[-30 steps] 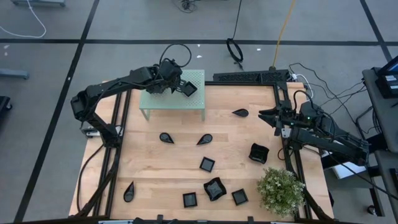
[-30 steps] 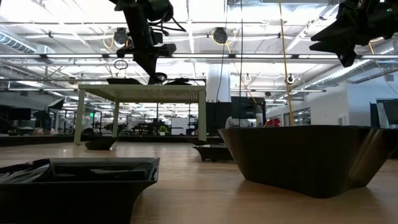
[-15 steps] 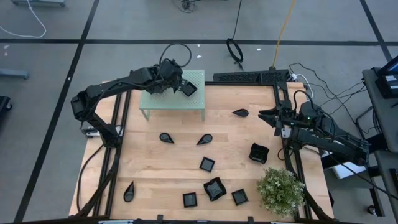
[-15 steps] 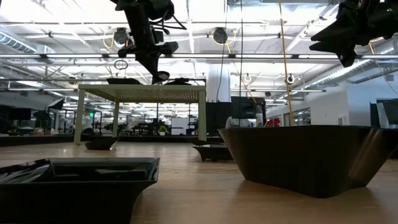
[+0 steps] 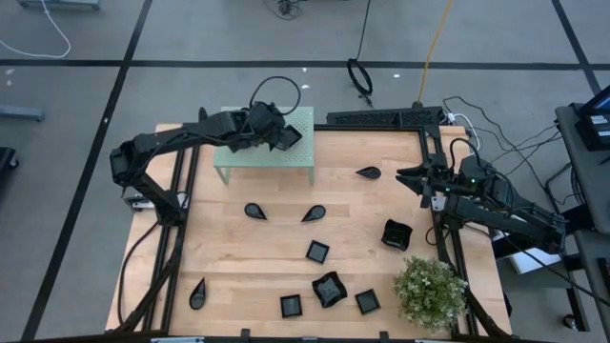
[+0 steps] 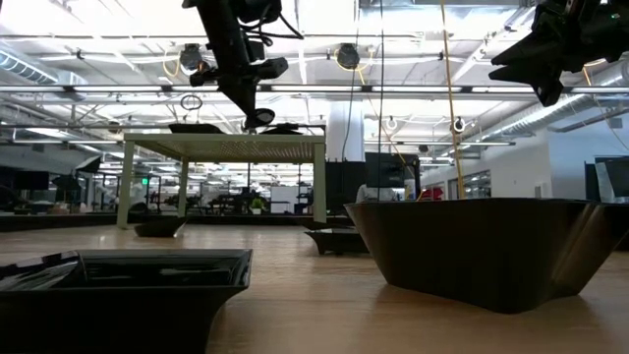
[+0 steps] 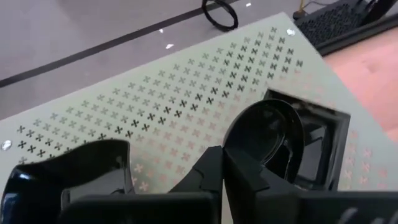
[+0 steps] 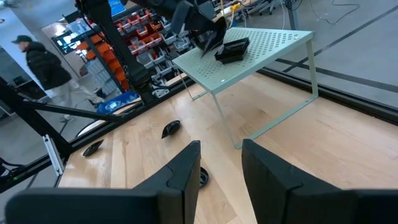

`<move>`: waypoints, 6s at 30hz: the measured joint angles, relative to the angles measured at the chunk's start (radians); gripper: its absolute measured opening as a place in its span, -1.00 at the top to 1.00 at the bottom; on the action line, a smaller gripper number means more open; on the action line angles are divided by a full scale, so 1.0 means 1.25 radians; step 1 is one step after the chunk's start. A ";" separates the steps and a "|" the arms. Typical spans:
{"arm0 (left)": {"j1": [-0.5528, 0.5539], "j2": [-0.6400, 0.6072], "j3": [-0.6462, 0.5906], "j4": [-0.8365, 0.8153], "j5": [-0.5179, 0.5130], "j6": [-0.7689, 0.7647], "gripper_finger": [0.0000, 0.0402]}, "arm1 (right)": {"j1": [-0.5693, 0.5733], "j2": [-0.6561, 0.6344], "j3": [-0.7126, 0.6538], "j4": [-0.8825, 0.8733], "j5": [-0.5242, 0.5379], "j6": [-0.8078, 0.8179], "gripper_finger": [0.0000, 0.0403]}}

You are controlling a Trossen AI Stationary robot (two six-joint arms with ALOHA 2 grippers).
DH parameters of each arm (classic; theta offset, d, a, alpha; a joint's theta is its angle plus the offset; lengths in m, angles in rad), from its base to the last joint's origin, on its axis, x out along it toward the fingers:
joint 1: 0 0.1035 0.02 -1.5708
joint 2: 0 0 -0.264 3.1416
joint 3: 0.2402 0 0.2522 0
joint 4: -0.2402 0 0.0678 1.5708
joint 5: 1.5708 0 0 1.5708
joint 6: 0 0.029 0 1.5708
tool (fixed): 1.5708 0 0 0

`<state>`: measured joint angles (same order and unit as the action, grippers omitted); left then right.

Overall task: Pick & Place Mini shaped plates
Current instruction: Put the drop shaped plate on the shelf, then stack the drop shaped plate on top of the drop shaped plate on the shelf

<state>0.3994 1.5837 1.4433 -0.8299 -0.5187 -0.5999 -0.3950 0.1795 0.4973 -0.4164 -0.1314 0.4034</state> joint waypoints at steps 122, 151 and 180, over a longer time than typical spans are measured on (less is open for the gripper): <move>-0.178 -0.099 -0.002 -0.360 0.227 -0.165 0.30 | 0.000 0.000 0.000 0.000 0.000 0.000 0.48; -0.388 -0.091 -0.493 0.038 0.348 -1.253 0.30 | 0.000 0.000 0.000 0.000 0.000 0.000 0.48; -0.364 0.017 -0.523 0.104 0.263 -1.173 0.71 | 0.000 0.000 0.000 0.000 0.000 0.000 0.48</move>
<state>-0.0557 1.6053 0.7899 -0.7004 -0.1897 -2.0659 -0.3950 0.1799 0.4973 -0.4164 -0.1312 0.4035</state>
